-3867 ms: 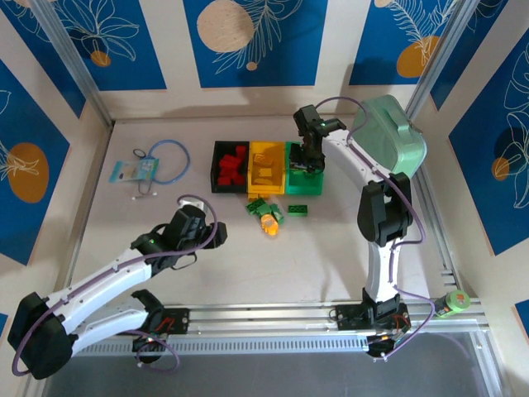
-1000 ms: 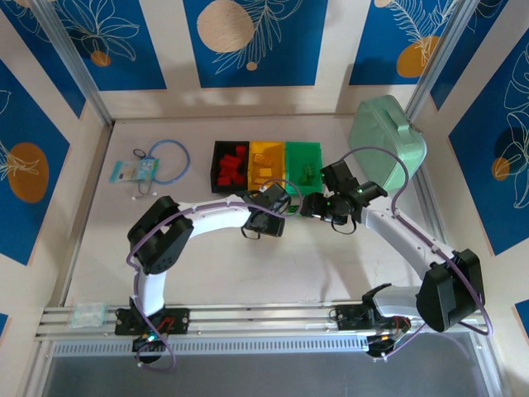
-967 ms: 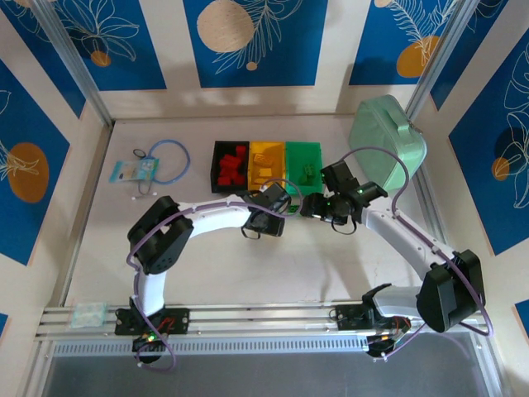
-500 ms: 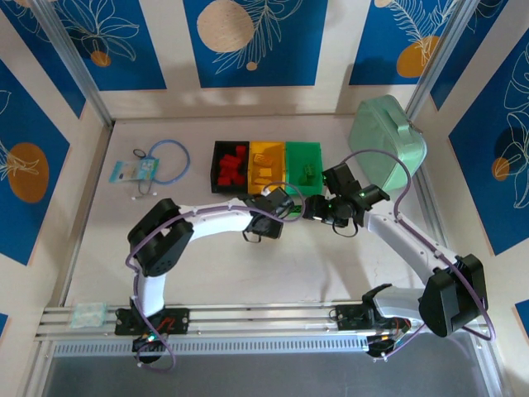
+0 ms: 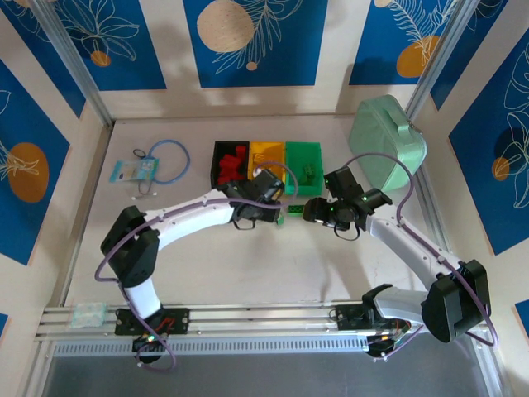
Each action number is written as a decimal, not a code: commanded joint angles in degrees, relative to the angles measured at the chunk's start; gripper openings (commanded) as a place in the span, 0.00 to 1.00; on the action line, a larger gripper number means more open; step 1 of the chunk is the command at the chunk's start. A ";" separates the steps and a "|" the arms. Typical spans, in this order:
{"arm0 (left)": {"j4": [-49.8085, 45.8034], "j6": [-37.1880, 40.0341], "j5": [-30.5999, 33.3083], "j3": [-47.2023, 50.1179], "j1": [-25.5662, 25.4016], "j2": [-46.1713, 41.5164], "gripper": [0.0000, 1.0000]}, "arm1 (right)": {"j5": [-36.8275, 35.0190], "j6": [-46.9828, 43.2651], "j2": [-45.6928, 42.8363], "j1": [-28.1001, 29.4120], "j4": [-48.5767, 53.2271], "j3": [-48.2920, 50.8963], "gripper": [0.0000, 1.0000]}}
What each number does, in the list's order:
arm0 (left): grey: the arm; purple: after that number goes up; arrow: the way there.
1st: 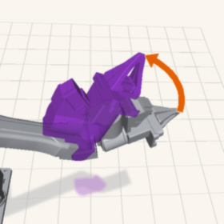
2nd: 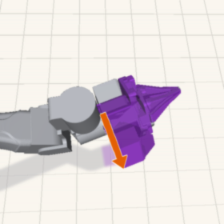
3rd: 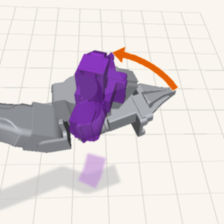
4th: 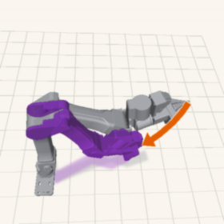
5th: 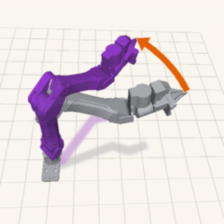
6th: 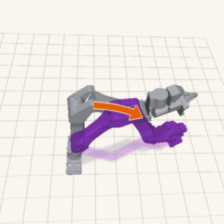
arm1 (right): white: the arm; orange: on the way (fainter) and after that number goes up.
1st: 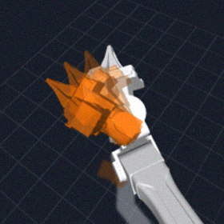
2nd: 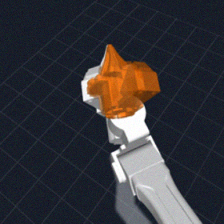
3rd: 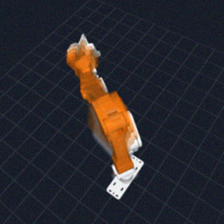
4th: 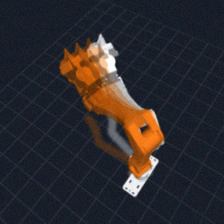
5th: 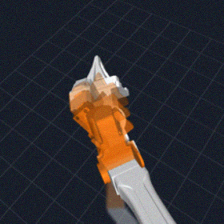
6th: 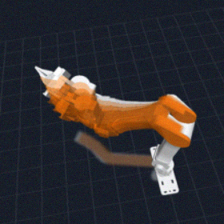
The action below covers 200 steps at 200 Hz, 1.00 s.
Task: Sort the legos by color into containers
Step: Place the lego in the container.
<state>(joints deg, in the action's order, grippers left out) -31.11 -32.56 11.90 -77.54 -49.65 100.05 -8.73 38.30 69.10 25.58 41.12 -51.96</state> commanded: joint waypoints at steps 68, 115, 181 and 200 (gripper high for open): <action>-3.57 8.54 -3.46 -18.81 8.35 10.69 0.46 | 1.00 2.21 -2.39 0.96 0.51 3.45 0.68; -3.34 8.12 -5.20 -19.76 10.29 11.04 0.46 | 0.91 2.28 -2.39 1.31 0.45 3.42 0.68; 1.89 7.99 -13.73 -21.72 9.49 12.53 0.48 | -5.92 8.14 -6.40 0.72 2.49 4.50 0.68; 0.78 8.11 -12.96 -23.81 9.48 13.79 0.48 | -4.83 7.50 -6.54 0.05 3.25 4.66 0.68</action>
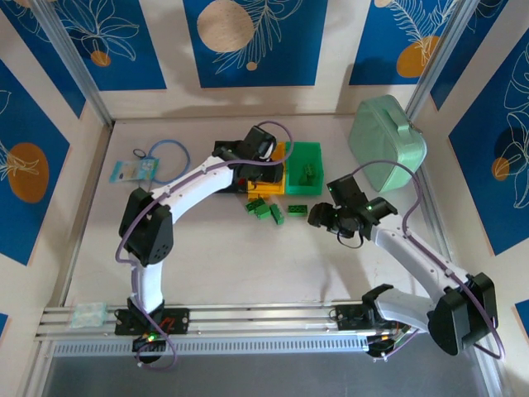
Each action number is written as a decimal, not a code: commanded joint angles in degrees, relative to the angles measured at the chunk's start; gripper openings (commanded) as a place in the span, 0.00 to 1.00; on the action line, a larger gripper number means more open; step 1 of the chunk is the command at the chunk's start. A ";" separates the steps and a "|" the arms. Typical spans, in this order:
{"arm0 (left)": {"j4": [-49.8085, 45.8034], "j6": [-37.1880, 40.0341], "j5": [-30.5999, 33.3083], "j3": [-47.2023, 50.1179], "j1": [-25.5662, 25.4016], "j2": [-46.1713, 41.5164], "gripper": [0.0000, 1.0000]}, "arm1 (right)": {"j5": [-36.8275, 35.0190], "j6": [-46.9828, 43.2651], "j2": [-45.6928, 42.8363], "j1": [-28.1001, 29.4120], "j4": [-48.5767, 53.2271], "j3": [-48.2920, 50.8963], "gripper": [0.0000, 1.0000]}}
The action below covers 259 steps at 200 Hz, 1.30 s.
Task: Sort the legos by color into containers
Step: Place the lego in the container, then pick up the lego from the center of the table.
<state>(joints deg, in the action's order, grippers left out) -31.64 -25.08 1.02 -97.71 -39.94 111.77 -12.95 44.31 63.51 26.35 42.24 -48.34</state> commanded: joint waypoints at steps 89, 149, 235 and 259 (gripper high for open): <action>-7.08 1.68 2.39 -14.96 1.96 12.50 0.51 | 4.48 -1.32 -0.08 -0.77 1.06 1.50 0.71; -8.68 3.05 3.59 -15.62 2.16 11.01 0.67 | 4.60 -1.62 1.62 -0.25 0.78 0.88 0.77; 3.55 1.20 2.57 10.91 1.77 -13.94 0.68 | 5.20 -4.97 14.25 -0.07 -1.03 -7.75 0.77; 5.77 0.35 3.87 20.18 1.79 -21.37 0.68 | 5.60 -5.79 19.74 -0.20 -1.87 -11.11 0.75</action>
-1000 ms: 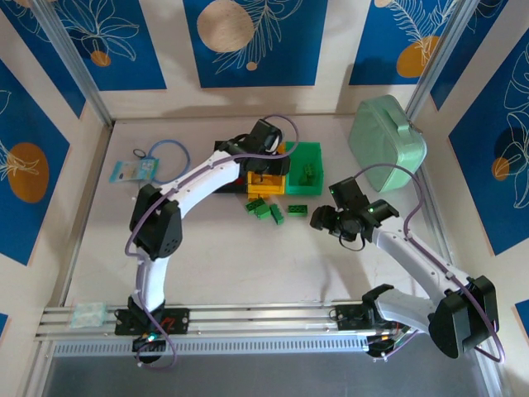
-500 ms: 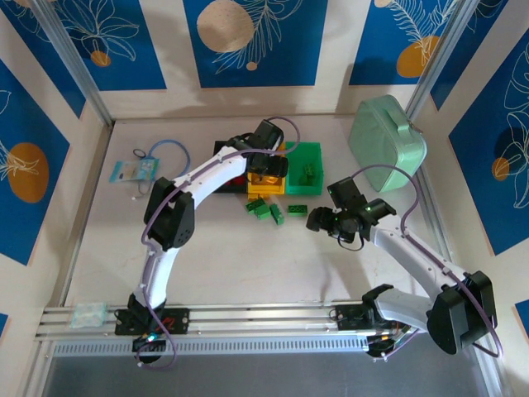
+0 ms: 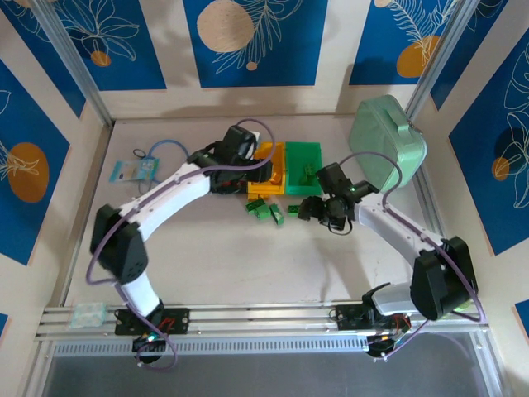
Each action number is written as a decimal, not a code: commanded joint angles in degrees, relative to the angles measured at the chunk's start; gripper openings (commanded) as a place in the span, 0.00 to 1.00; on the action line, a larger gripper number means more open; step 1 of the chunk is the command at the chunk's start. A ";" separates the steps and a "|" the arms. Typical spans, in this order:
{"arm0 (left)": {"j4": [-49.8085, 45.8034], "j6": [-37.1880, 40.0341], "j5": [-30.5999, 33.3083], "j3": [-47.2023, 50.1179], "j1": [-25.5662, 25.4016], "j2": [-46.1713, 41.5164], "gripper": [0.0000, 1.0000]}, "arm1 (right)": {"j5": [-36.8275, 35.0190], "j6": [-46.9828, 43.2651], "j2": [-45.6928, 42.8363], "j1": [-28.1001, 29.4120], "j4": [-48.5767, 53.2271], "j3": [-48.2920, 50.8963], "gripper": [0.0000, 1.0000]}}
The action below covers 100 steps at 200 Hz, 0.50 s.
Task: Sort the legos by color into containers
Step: Pick up the lego from the center of the table.
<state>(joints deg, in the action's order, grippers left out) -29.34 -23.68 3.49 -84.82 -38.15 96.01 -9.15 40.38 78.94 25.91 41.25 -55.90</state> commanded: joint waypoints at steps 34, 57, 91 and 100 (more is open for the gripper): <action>4.78 -3.11 2.40 18.68 -0.03 -13.97 0.67 | 1.70 -3.00 12.26 0.19 -1.26 -8.72 0.72; 4.98 -4.68 3.26 25.46 -0.06 -18.57 0.67 | 0.86 -3.64 17.17 0.17 -0.44 -12.15 0.72; 6.20 -7.37 2.94 34.70 0.00 -24.61 0.67 | -0.40 -3.82 23.19 0.53 0.23 -15.99 0.71; 6.15 -7.99 3.15 36.47 -0.02 -25.85 0.67 | -0.73 -3.90 24.68 0.78 0.45 -17.11 0.71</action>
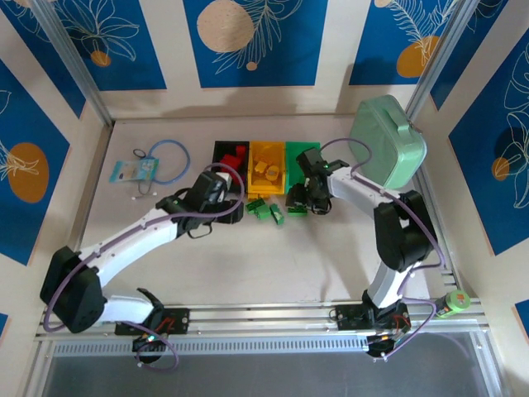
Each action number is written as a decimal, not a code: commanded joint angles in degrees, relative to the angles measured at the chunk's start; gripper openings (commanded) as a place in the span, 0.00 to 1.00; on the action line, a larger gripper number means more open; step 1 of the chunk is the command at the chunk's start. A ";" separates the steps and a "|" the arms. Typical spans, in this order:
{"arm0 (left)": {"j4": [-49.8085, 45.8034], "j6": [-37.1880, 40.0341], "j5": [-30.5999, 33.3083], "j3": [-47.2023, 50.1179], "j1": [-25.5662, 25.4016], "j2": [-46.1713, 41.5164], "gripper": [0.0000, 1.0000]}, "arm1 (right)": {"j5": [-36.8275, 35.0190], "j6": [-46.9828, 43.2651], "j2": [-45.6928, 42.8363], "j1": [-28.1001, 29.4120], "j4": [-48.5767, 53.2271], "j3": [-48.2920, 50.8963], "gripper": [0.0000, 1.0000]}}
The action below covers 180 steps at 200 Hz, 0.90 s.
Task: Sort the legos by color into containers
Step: Pick up the lego from the center of the table.
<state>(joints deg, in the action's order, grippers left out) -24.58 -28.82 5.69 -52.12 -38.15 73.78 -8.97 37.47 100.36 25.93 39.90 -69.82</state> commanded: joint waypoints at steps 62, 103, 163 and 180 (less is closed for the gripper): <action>0.67 -5.36 2.91 11.87 -0.03 -10.85 0.67 | -4.68 -0.52 11.41 1.97 4.78 -8.03 0.71; 0.79 -5.57 3.23 13.03 -0.02 -11.38 0.67 | -6.42 -0.43 13.90 2.87 5.61 -8.41 0.71; 1.63 -5.57 2.83 12.66 0.01 -10.50 0.67 | -9.19 -0.03 14.96 4.12 6.56 -7.61 0.73; 1.70 -5.67 2.77 12.73 -0.07 -10.58 0.67 | -8.30 0.04 14.92 4.34 6.28 -7.14 0.75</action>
<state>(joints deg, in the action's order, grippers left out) -23.70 -34.22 7.99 -39.46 -38.15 63.11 -15.75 37.50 111.53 29.63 43.07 -78.78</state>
